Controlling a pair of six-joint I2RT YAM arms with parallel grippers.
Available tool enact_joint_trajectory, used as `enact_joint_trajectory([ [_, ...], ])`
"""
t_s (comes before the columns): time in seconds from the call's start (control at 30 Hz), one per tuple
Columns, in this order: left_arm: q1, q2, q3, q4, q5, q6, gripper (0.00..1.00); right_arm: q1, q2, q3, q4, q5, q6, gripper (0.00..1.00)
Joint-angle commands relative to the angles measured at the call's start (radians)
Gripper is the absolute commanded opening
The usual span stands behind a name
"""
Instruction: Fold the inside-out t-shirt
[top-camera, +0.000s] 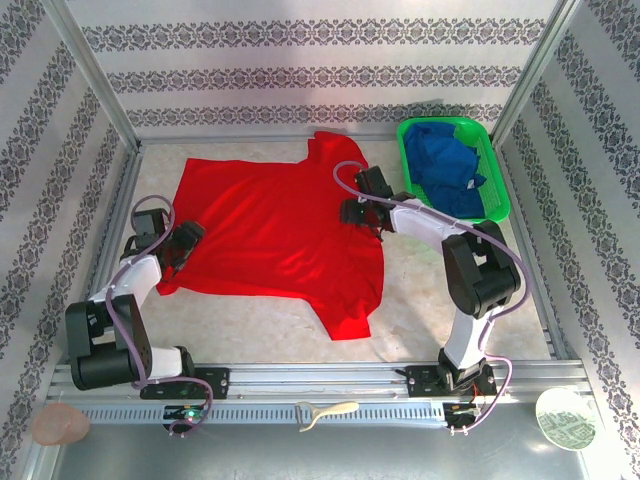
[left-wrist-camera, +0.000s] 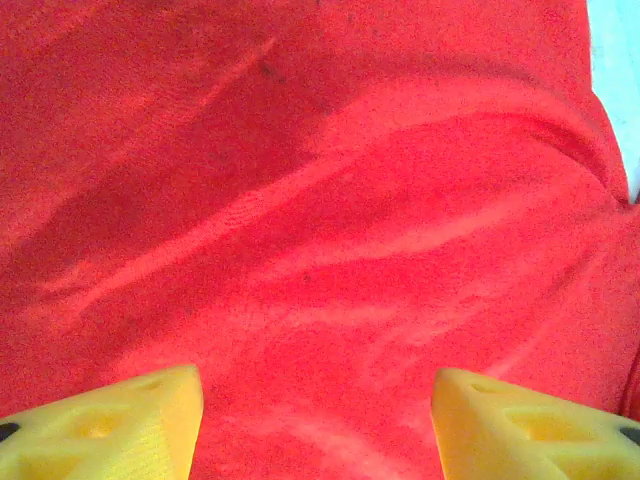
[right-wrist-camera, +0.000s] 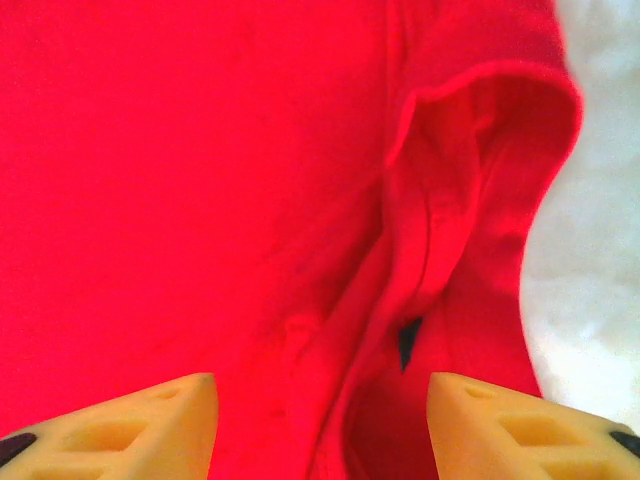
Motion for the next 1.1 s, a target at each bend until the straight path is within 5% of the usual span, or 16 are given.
enact_joint_trajectory([
  [0.0,-0.012,0.027,-0.060,0.008,0.039,-0.042,0.62,0.003,0.008,-0.038,-0.011,-0.012,-0.031,0.57],
  [0.23,-0.012,0.133,-0.143,0.107,0.033,-0.108,0.64,-0.005,0.011,-0.096,-0.009,-0.012,-0.040,0.47],
  [0.4,-0.012,0.150,-0.170,0.107,-0.016,-0.130,0.64,-0.031,-0.049,-0.159,0.009,-0.024,-0.029,0.00],
  [0.87,-0.012,0.091,-0.194,0.031,-0.105,-0.124,0.65,-0.181,-0.310,-0.501,0.111,-0.004,0.216,0.00],
  [0.9,-0.012,0.087,-0.196,0.032,-0.107,-0.124,0.65,-0.188,-0.313,-0.514,0.119,-0.010,0.217,0.03],
  [0.97,-0.012,0.075,-0.197,0.024,-0.110,-0.123,0.65,-0.197,-0.332,-0.523,0.100,0.016,0.226,0.38],
  [1.07,-0.011,0.037,-0.190,-0.007,-0.116,-0.116,0.65,-0.205,-0.394,-0.522,0.078,0.018,0.223,0.48],
])
